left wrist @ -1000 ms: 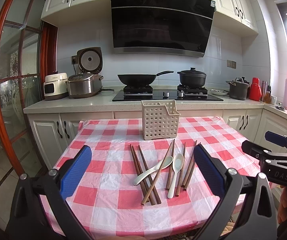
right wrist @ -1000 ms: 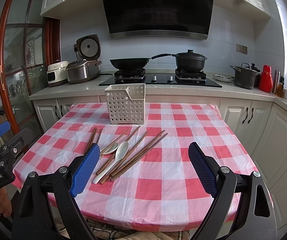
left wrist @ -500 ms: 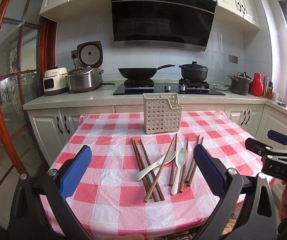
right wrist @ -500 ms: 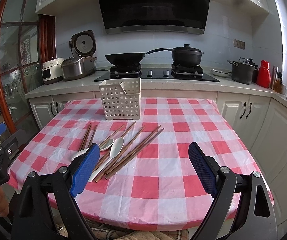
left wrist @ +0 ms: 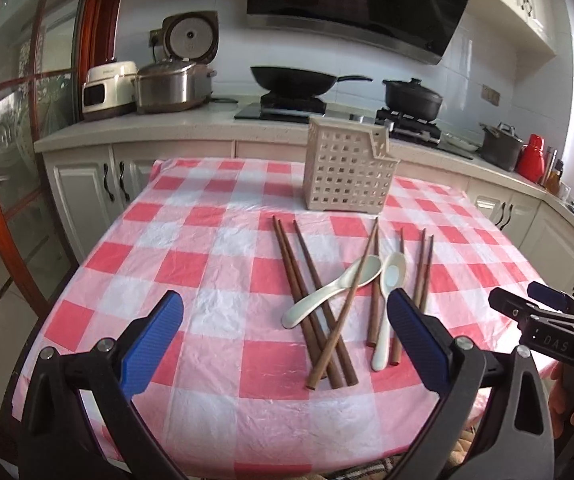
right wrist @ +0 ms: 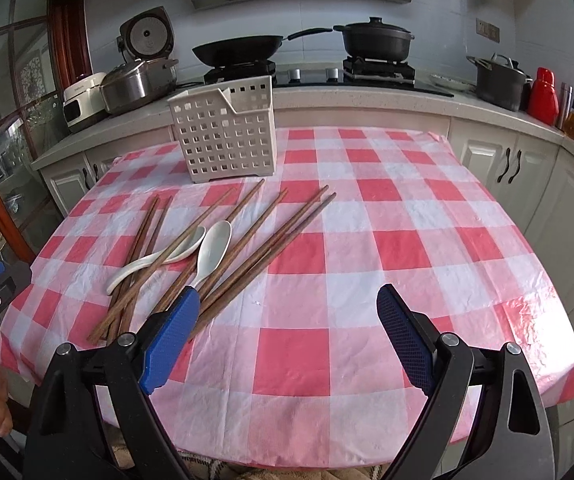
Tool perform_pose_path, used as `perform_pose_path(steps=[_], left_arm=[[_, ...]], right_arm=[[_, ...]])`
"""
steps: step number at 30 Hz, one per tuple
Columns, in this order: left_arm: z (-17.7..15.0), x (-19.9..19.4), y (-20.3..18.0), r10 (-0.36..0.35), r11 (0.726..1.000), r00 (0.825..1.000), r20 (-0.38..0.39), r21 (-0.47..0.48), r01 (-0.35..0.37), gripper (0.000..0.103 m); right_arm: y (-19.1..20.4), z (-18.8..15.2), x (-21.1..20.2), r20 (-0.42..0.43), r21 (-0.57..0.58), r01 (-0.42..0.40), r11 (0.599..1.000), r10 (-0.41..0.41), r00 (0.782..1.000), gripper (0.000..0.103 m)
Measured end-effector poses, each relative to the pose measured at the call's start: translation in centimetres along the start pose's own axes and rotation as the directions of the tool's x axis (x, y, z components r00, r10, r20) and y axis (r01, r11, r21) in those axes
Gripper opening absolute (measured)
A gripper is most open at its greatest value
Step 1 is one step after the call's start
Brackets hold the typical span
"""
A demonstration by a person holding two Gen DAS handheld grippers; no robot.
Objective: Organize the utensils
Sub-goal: 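Lower the left gripper onto a wooden chopstick and close it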
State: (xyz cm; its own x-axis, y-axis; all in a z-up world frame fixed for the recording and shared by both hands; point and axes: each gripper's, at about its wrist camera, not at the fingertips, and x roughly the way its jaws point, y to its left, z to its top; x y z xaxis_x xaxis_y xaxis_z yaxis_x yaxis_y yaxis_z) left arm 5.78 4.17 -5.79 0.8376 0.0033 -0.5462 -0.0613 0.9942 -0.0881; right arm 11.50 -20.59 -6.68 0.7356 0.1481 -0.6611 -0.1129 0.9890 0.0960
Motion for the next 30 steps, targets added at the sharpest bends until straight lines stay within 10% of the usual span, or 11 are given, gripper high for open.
perform_pose_path(steps=[7,24,30], left_arm=[[1.5,5.3,-1.1,-0.048,0.998,0.997,-0.060,0.048,0.051,0.097],[4.8,16.6,-7.9,-0.141,0.964,0.942,-0.304,0.176,0.201,0.038],[4.3,17.8,-9.3,-0.125,0.949,0.929,-0.349,0.232,0.215,0.035]], right_arm=[[-0.7,0.6,2.3,-0.031,0.035,0.005,0.999,-0.004,1.000,0.085],[-2.0,2.7,6.2,-0.072,0.051,-0.021,0.998,0.025,0.997,0.085],[-2.5,3.3,7.0,-0.079,0.054,-0.029,0.998,0.033,0.996,0.085]])
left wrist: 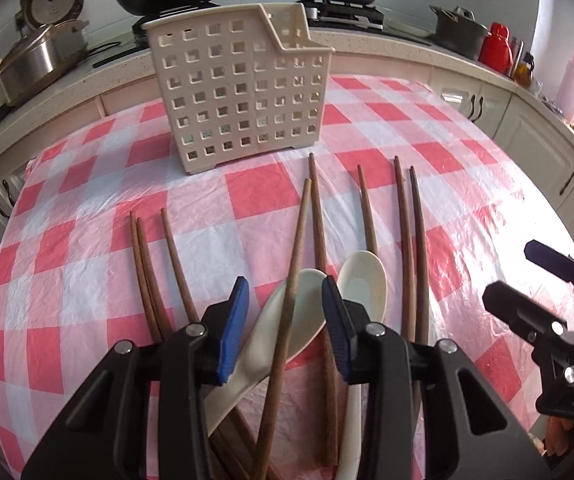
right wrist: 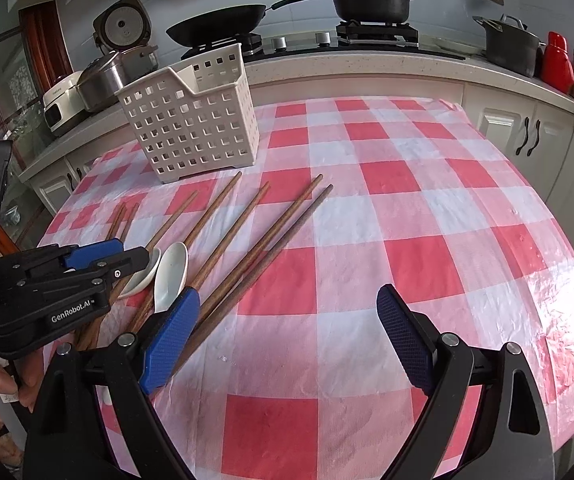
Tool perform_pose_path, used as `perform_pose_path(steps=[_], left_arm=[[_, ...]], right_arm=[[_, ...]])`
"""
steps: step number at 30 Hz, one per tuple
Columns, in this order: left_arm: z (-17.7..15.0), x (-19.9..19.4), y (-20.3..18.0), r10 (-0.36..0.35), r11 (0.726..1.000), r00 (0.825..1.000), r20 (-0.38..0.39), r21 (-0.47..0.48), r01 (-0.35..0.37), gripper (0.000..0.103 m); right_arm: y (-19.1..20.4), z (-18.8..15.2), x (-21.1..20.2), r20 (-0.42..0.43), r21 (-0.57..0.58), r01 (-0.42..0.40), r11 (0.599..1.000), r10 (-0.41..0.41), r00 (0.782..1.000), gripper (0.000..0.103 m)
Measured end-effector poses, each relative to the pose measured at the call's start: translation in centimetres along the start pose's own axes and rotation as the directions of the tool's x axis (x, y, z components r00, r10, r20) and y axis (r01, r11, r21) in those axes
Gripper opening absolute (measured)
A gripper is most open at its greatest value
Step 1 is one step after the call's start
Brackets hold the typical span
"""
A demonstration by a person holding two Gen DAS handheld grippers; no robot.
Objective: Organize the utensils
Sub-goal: 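Lower the left gripper onto a wooden chopstick and close it, then grasp another wooden chopstick with the right gripper while the left gripper holds its chopstick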
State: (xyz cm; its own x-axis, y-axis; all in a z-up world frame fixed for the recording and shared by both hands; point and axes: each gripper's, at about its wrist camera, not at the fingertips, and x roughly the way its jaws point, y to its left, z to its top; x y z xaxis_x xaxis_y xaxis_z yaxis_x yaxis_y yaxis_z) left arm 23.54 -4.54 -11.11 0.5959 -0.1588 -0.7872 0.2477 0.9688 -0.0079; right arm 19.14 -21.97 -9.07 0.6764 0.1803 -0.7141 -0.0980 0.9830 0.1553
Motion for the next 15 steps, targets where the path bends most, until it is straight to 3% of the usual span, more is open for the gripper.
perform_pose_path(steps=[5,15], left_arm=[[0.1,0.9,-0.1,-0.017,1.000,1.000,-0.024,0.000,0.017,0.017],[0.2,1.6,-0.1,-0.039,0.999,0.998,-0.044,0.013,0.040,0.013]], right_arm=[[-0.2,0.1,0.6,-0.020,0.001,-0.003,1.000,0.003,1.000,0.085],[-0.7,0.5,1.9,-0.058,0.007,0.025,1.000,-0.024,0.998,0.085]])
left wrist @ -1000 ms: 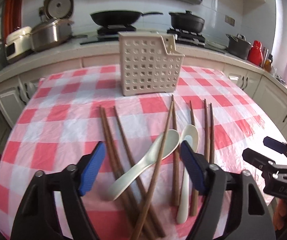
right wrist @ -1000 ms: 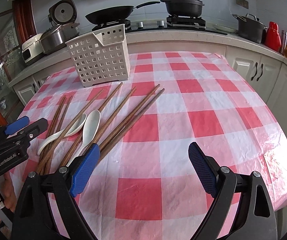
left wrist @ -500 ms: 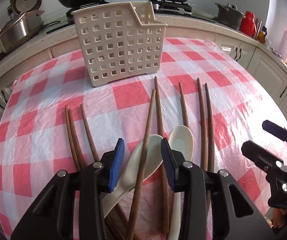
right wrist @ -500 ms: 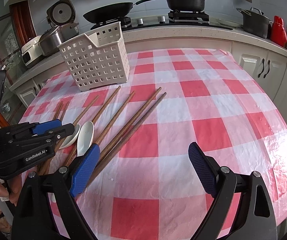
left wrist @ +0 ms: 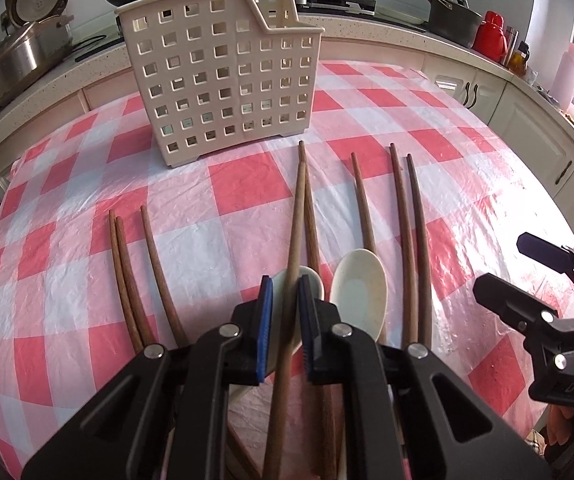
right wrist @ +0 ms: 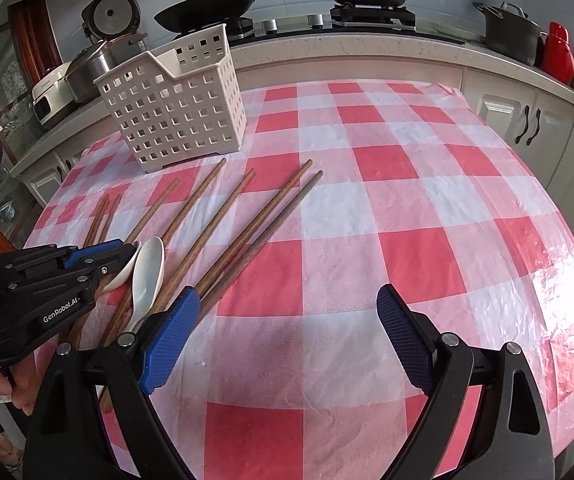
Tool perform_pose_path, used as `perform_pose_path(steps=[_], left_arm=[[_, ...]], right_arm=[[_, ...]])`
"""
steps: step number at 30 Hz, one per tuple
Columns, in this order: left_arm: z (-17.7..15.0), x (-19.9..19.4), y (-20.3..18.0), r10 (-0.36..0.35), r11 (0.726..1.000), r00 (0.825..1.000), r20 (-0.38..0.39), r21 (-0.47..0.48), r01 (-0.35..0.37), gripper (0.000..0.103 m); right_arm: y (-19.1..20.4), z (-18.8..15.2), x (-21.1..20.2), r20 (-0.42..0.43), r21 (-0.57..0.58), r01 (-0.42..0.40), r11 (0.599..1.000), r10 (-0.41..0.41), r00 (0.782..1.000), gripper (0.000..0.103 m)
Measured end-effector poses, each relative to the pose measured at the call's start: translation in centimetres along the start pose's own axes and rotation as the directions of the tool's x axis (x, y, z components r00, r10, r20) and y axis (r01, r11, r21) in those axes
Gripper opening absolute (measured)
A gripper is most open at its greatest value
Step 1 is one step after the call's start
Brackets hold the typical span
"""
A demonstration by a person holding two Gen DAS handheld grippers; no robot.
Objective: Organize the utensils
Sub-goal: 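Grasp another wooden chopstick with the right gripper while the left gripper holds its chopstick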
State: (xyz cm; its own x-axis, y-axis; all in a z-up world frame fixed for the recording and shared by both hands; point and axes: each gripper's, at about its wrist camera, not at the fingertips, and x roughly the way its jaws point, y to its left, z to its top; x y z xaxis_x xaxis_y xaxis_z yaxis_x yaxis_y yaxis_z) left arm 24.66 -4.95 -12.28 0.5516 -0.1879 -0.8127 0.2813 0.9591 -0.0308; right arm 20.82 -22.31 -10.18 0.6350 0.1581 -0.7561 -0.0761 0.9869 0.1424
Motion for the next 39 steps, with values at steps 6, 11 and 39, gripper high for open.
perform_pose_path(steps=[6,11,39], left_arm=[[0.5,-0.3,0.2,-0.037,0.999,0.999,0.000,-0.017,0.037,0.013],[0.7,0.4,-0.2,-0.026,1.000,0.999,-0.027,0.010,0.026,0.013],[-1.1,-4.4,3.1,-0.111,0.985,0.986,0.123,-0.117,0.125,0.007]], right_arm=[[-0.9,1.3,1.3,-0.023,0.038,0.022,0.999,-0.021,1.000,0.085],[-1.6,2.5,1.9,-0.021,0.066,0.044,0.997,-0.043,0.999,0.085],[0.8,3.3,5.1,-0.094,-0.034,0.153,0.988,-0.155,0.983,0.059]])
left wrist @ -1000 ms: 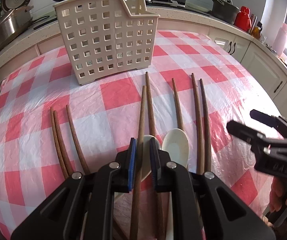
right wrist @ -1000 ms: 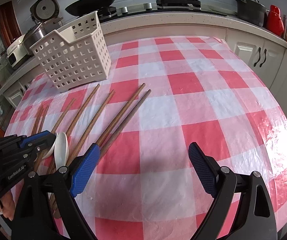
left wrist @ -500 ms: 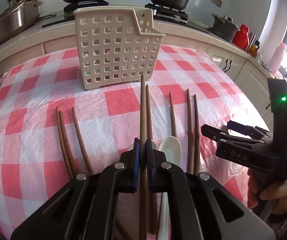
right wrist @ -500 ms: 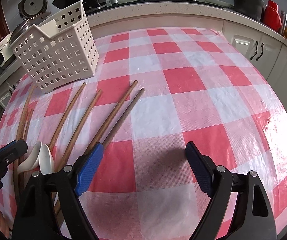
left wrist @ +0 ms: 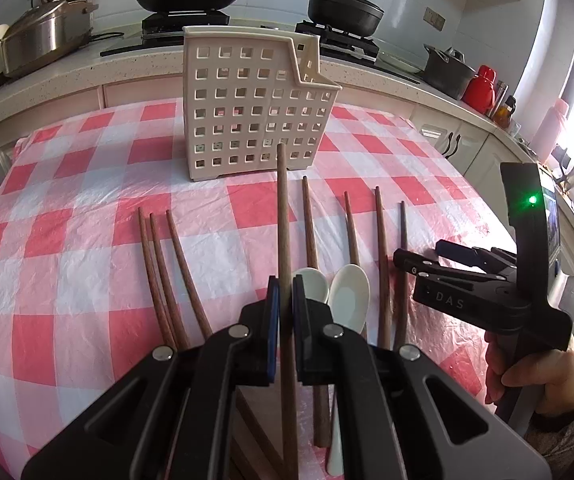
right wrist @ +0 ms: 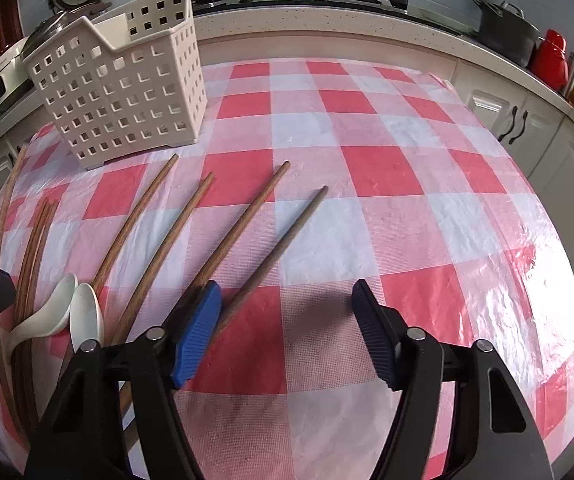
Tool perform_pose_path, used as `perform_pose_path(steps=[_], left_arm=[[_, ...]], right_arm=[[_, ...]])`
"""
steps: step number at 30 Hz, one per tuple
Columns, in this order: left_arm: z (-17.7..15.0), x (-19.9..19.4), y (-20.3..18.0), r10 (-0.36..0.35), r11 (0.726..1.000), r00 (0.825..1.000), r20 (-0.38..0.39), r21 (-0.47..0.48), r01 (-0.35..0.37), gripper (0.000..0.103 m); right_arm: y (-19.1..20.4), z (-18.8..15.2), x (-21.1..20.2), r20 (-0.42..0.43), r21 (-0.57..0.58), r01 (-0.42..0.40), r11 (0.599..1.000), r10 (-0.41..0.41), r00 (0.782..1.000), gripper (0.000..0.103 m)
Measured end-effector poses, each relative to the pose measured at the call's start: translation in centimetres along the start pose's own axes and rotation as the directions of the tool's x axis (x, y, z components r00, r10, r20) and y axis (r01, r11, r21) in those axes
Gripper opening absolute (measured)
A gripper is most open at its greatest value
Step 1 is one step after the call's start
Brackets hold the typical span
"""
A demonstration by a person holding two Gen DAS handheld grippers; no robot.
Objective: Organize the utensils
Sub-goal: 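Grasp another wooden chopstick with the right gripper while the left gripper holds its chopstick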
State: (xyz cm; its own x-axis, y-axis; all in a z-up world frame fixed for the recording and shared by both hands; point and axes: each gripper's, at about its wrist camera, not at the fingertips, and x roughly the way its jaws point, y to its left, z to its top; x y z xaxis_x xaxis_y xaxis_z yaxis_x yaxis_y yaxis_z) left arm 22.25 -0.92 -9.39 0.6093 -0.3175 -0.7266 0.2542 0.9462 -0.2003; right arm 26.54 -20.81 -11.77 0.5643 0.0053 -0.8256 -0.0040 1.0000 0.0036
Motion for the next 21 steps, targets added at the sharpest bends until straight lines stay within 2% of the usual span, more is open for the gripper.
perform_pose_path(steps=[3,6,9,11,14,16,19,21], left_arm=[[-0.2,-0.1,0.1,-0.008,1.000,1.000,0.004,-0.008,0.008,0.007],[-0.3,-0.2,0.2,-0.008,1.000,1.000,0.007,-0.010,0.009,0.007],[-0.3,-0.4,0.6,-0.004,1.000,1.000,0.011,-0.017,0.004,0.007],[-0.3,-0.6,0.8,0.001,1.000,1.000,0.014,-0.020,0.000,0.007],[-0.4,-0.7,0.9,0.002,1.000,1.000,0.012,-0.026,-0.002,0.007],[-0.5,-0.6,0.9,0.000,1.000,1.000,0.011,-0.026,0.000,0.007],[-0.7,-0.5,0.5,-0.003,1.000,1.000,0.008,-0.025,0.003,0.007],[-0.8,-0.4,0.5,-0.001,1.000,1.000,0.003,-0.028,0.001,0.007]], right_arm=[[0.0,0.6,0.0,-0.015,-0.012,-0.026,1.000,0.026,1.000,0.051],[0.4,1.2,0.2,-0.005,-0.059,-0.055,0.997,0.055,0.998,0.022],[0.6,1.4,0.3,-0.009,-0.106,-0.079,0.991,0.078,0.997,0.021],[1.1,1.2,0.1,-0.011,-0.189,-0.124,0.974,0.125,0.992,0.020],[1.5,1.3,0.0,-0.032,-0.283,-0.135,0.949,0.131,0.991,0.020],[1.1,1.8,0.1,-0.064,-0.288,-0.167,0.943,0.155,0.986,0.020],[0.6,2.3,0.5,-0.093,-0.233,-0.184,0.955,0.167,0.982,0.022],[1.1,1.9,0.4,-0.094,-0.234,-0.186,0.954,0.168,0.981,0.030]])
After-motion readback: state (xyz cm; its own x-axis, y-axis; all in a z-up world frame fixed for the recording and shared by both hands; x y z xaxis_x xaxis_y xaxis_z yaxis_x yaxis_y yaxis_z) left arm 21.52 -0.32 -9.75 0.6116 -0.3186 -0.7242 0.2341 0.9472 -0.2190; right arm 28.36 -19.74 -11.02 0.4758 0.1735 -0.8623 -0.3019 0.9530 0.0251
